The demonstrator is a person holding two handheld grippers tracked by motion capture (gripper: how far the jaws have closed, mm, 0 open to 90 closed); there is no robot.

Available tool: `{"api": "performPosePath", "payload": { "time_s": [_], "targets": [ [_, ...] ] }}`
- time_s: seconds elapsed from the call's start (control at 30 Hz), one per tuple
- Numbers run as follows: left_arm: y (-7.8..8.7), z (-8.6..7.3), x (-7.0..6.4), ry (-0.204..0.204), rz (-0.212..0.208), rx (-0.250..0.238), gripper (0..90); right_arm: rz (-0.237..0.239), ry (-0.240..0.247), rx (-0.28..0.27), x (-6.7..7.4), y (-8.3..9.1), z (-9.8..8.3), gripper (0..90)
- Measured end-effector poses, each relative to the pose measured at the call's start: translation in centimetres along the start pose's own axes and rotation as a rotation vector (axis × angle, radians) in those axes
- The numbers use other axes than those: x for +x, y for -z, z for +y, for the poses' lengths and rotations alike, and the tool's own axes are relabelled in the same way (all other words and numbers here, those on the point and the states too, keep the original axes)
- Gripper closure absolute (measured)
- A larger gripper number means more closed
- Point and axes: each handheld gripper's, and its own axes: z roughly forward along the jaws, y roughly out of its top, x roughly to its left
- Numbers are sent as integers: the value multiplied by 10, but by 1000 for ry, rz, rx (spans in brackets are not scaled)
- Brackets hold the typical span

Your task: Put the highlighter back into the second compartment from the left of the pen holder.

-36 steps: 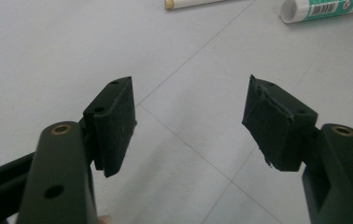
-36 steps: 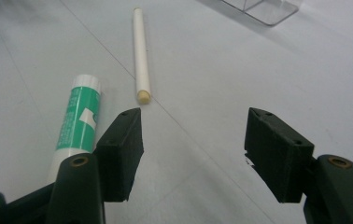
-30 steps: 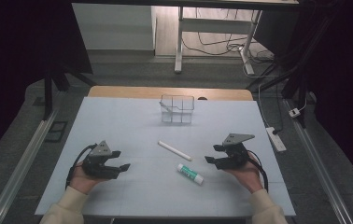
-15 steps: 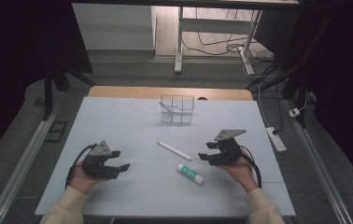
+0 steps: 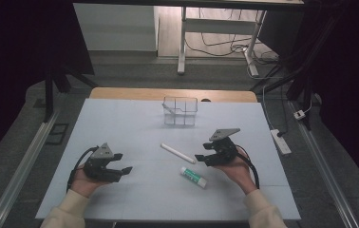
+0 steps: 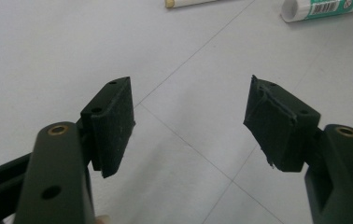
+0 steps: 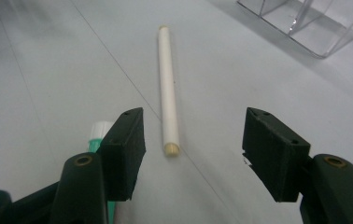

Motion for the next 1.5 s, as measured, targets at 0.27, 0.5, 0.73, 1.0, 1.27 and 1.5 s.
{"api": "performPosePath", "payload": {
  "time_s": [0.27, 0.5, 0.73, 1.0, 1.27, 1.5],
  "targets": [
    [0, 0, 1, 4, 1, -1, 328, 15, 18, 11, 4, -11, 13, 392],
    [0, 0, 1, 3, 2, 2, 326, 42, 31, 26, 5, -24, 27, 393],
    [1, 0, 1, 6, 1, -2, 326, 55, 27, 51, 4, -37, 39, 393],
    [1, -1, 2, 9, 2, -5, 326, 65, 21, 81, 3, -54, 44, 393],
    [-1, -1, 3, 8, 0, 4, 325, 83, 26, 112, 7, -73, 51, 402],
    [-1, -2, 4, 12, 1, 3, 324, 84, 50, 145, 13, -90, 55, 425]
  ]
}}
